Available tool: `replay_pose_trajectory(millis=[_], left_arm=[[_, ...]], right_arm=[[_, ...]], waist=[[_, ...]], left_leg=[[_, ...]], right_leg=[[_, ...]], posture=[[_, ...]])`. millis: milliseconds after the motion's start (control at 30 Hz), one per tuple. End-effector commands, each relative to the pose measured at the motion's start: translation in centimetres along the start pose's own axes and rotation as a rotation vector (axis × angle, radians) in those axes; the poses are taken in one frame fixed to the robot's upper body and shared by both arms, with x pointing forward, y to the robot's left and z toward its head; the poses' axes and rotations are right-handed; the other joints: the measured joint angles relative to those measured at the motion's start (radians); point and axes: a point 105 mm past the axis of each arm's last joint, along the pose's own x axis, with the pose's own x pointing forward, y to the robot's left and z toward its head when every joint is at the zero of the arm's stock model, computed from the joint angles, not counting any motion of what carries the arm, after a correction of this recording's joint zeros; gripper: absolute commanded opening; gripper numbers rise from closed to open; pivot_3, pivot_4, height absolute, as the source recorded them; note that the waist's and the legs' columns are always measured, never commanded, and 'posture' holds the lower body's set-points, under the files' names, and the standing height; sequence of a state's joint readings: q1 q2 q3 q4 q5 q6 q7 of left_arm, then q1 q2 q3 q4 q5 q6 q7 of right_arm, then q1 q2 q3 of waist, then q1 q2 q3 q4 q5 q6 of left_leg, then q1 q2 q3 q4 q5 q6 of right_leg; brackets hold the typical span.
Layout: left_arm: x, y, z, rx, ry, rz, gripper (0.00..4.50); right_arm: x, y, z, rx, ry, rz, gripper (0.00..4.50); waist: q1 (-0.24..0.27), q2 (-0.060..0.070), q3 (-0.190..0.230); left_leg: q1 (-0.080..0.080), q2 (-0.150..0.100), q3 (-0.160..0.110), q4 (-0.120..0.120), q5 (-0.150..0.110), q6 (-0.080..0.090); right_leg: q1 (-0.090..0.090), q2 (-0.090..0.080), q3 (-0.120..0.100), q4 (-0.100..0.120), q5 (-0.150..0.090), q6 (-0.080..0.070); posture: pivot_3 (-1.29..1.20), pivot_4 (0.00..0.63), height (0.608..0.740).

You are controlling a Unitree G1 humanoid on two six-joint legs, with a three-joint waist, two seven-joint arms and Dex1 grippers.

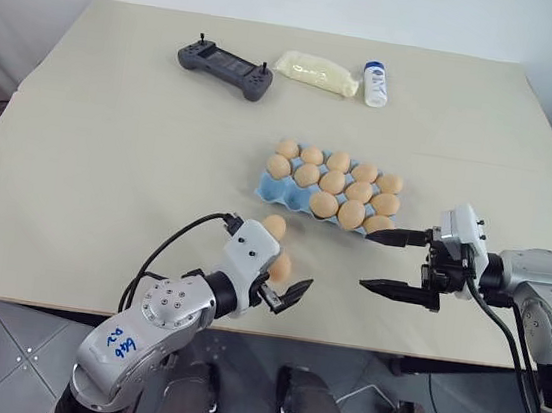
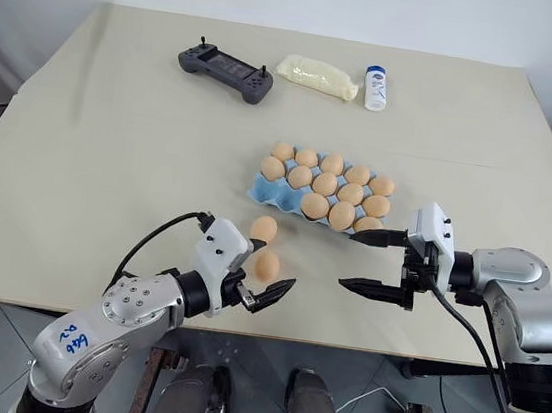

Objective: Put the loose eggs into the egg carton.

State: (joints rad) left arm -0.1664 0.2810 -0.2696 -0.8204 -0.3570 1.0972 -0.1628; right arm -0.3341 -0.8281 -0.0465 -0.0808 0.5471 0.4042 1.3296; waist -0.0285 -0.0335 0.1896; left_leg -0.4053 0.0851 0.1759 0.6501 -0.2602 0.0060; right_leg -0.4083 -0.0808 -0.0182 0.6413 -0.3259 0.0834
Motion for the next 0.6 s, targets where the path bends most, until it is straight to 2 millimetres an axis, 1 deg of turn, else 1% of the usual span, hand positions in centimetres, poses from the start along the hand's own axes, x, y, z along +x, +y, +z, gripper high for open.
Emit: replay_pose_trajectory(millis=[33, 267, 600], left_arm=[[-0.1, -0.3, 0.6, 0.000, -0.019, -0.016, 4.50], [0.4, 0.4, -0.2, -0.014, 0.036, -0.015, 4.50], [1.4, 0.4, -1.0, -0.008, 0.103, -0.061, 4.50]], right_arm=[[-0.3, 0.0, 0.5, -0.040, 0.008, -0.015, 4.47], [-0.4, 0.0, 0.3, -0.042, 0.009, -0.025, 4.47], [-0.5, 0.1, 0.4, -0.043, -0.015, -0.033, 4.47]], waist=[[0.000, 0.000, 0.000], [0.001, 0.000, 0.000], [0.001, 0.000, 0.000]], left_leg=[[0.000, 0.000, 0.000, 0.000, 0.000, 0.000], [0.000, 0.000, 0.000, 0.000, 0.000, 0.000], [0.000, -0.001, 0.000, 0.000, 0.000, 0.000]], right_leg=[[0.000, 0.000, 0.000, 0.000, 0.000, 0.000], [0.000, 0.000, 0.000, 0.000, 0.000, 0.000], [0.000, 0.000, 0.000, 0.000, 0.000, 0.000]], posture=[[0.00, 0.150, 0.740], [0.00, 0.150, 0.740], [0.00, 0.150, 0.740]])
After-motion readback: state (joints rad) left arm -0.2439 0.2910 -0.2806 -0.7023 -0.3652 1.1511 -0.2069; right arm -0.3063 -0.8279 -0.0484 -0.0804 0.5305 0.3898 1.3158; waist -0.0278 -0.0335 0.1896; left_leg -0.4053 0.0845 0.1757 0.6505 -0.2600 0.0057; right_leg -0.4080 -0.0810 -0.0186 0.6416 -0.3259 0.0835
